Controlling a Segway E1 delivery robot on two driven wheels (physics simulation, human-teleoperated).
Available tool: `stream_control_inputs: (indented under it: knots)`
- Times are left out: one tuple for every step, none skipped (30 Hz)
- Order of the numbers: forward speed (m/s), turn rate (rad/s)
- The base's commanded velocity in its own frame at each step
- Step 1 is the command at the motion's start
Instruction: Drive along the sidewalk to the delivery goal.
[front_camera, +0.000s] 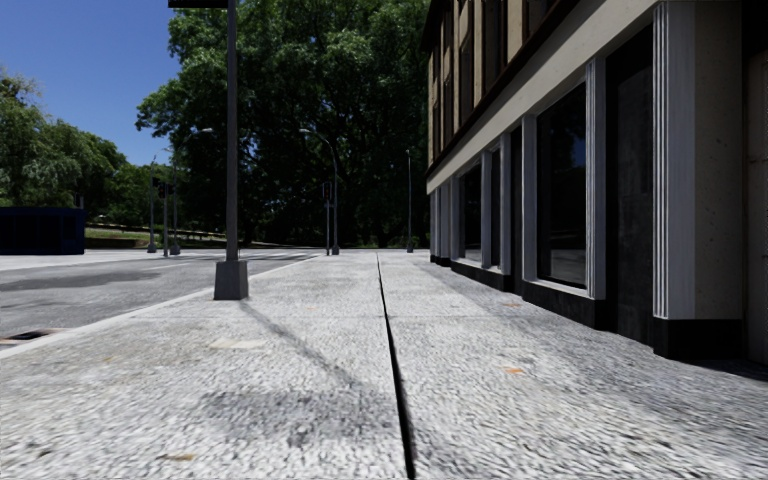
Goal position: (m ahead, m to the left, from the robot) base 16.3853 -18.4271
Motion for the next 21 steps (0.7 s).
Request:
stream_control_inputs:
  knots:
    - [2.0, 0.0]
    - [2.0, 0.0]
    - [2.0, 0.0]
    - [2.0, 0.0]
    - [2.0, 0.0]
    - [2.0, 0.0]
    - [2.0, 0.0]
    - [2.0, 0.0]
    - [2.0, 0.0]
    - [2.0, 0.0]
    - [2.0, 0.0]
    - [2.0, 0.0]
    - [2.0, 0.0]
    - [2.0, 0.0]
    - [2.0, 0.0]
    - [2.0, 0.0]
    - [2.0, 0.0]
    - [2.0, 0.0]
    - [2.0, 0.12]
    - [2.0, 0.12]
    - [2.0, 0.19]
